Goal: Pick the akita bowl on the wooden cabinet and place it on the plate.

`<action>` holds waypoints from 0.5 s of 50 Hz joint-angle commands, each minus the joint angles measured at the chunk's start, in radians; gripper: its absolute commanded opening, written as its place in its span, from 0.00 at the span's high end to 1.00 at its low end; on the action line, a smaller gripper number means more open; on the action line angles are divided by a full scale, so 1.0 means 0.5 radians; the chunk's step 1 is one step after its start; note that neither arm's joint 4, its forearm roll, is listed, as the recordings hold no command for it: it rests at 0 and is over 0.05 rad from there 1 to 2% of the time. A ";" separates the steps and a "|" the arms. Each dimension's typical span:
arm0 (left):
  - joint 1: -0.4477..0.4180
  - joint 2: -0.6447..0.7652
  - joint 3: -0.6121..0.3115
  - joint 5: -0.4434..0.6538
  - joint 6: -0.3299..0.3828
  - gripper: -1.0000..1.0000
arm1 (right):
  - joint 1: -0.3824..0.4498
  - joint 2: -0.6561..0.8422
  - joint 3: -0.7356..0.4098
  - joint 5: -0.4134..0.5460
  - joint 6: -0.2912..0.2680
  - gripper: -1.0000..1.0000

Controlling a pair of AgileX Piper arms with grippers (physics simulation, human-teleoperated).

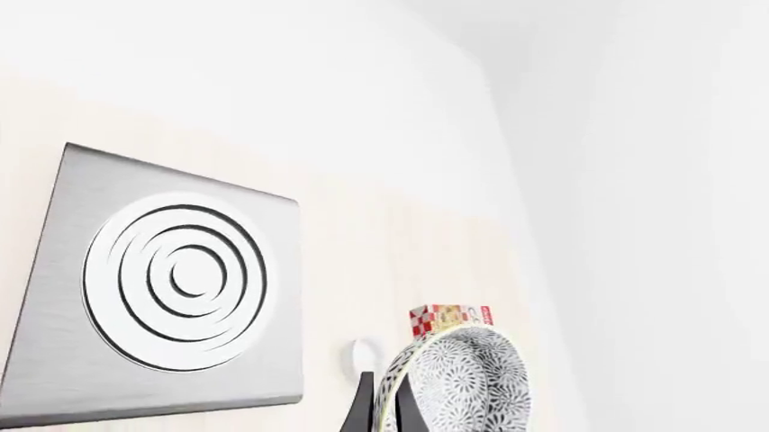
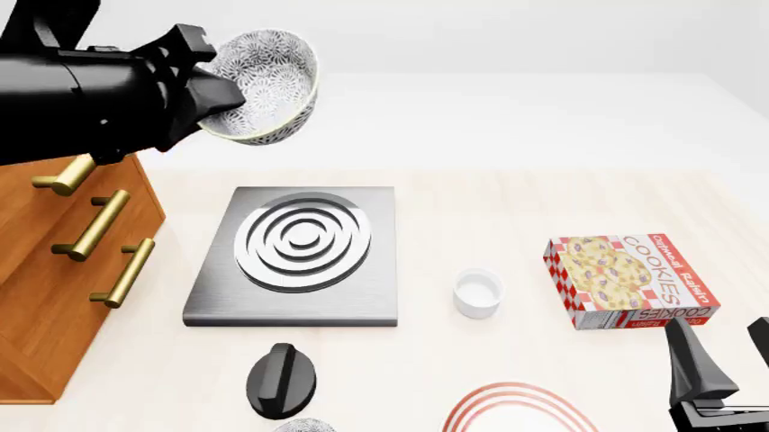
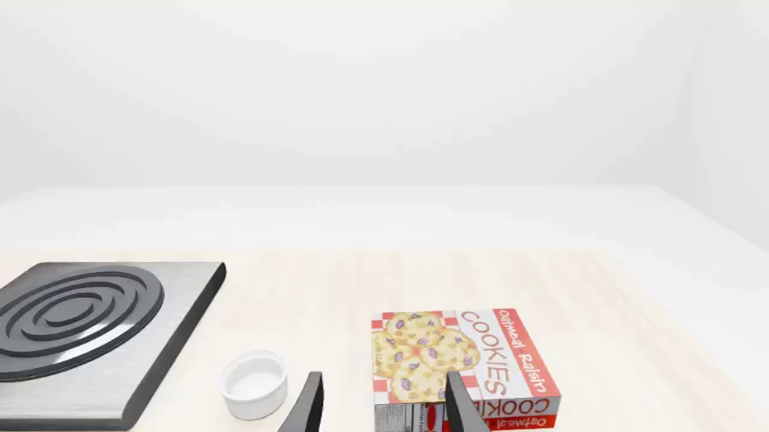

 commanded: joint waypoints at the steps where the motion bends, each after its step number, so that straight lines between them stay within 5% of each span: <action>1: -0.083 0.018 0.039 -0.025 0.034 1.00 | 0.000 0.000 0.000 0.000 0.000 0.00; 25: -0.247 0.035 0.109 -0.027 0.033 1.00 | 0.004 -0.005 0.000 0.003 -0.001 0.00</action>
